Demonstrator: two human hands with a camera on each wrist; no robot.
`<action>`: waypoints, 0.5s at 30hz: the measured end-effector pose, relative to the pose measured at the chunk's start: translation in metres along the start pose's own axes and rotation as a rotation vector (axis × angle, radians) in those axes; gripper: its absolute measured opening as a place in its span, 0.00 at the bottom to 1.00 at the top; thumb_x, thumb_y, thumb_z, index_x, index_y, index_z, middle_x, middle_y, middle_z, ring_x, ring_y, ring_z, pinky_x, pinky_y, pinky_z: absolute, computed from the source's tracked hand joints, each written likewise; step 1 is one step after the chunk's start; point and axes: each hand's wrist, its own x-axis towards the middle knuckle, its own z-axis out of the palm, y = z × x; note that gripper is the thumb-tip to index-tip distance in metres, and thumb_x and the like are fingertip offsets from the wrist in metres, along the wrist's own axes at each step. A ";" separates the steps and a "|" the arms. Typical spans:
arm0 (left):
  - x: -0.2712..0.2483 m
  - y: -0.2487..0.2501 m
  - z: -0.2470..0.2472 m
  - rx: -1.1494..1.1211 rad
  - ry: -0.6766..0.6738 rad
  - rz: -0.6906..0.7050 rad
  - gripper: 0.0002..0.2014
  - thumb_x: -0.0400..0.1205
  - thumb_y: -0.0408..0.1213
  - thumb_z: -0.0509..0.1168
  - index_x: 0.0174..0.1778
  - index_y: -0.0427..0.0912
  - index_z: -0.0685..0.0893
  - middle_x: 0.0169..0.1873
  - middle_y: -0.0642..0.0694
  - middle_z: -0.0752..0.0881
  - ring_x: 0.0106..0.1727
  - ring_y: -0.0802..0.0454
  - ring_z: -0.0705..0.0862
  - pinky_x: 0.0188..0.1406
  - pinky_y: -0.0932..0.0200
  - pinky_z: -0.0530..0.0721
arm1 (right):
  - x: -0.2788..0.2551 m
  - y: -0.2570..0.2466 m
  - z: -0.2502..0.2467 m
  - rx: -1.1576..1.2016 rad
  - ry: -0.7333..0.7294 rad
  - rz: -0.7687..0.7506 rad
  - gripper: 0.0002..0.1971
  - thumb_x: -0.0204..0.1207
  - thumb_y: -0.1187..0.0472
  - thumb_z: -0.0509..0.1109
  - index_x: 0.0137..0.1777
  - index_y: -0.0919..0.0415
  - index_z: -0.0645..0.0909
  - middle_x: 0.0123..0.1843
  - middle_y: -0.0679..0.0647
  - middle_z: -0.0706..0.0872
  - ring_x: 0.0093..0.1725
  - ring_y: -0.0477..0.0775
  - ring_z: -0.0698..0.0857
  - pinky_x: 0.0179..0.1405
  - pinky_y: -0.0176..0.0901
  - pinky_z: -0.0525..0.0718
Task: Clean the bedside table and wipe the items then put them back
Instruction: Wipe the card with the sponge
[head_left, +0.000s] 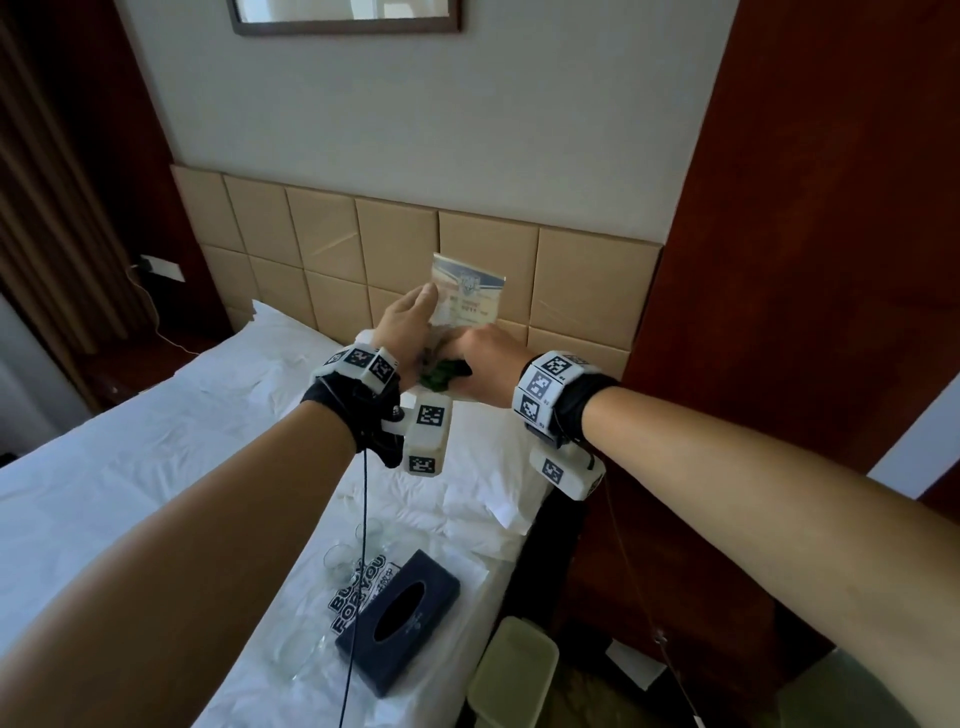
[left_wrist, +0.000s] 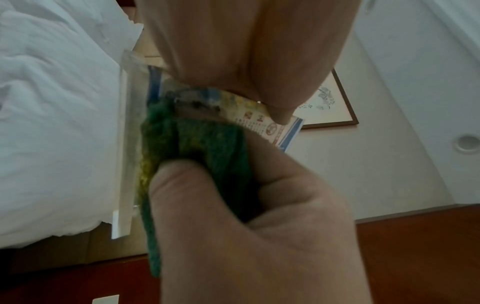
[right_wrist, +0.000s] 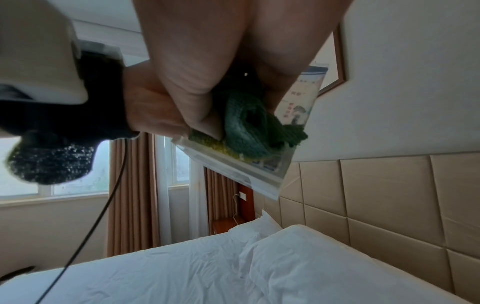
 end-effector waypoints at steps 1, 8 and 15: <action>-0.001 -0.003 0.003 -0.002 0.015 0.009 0.14 0.90 0.41 0.54 0.63 0.40 0.82 0.52 0.40 0.89 0.52 0.45 0.89 0.49 0.54 0.87 | -0.001 0.001 0.003 0.019 0.009 -0.017 0.09 0.72 0.55 0.74 0.47 0.58 0.90 0.49 0.54 0.90 0.49 0.57 0.87 0.53 0.52 0.85; -0.015 -0.025 -0.002 0.239 0.155 0.049 0.13 0.85 0.51 0.58 0.52 0.54 0.88 0.52 0.43 0.90 0.56 0.42 0.88 0.61 0.40 0.85 | -0.020 0.018 0.016 0.143 0.029 -0.028 0.17 0.72 0.64 0.75 0.61 0.58 0.86 0.60 0.56 0.88 0.59 0.56 0.84 0.62 0.46 0.81; -0.027 -0.043 -0.038 0.611 0.278 0.079 0.20 0.82 0.53 0.59 0.45 0.36 0.84 0.38 0.35 0.84 0.38 0.43 0.82 0.40 0.46 0.83 | -0.022 0.047 0.034 0.155 0.025 0.251 0.07 0.73 0.57 0.71 0.47 0.60 0.86 0.44 0.55 0.88 0.44 0.58 0.86 0.37 0.41 0.81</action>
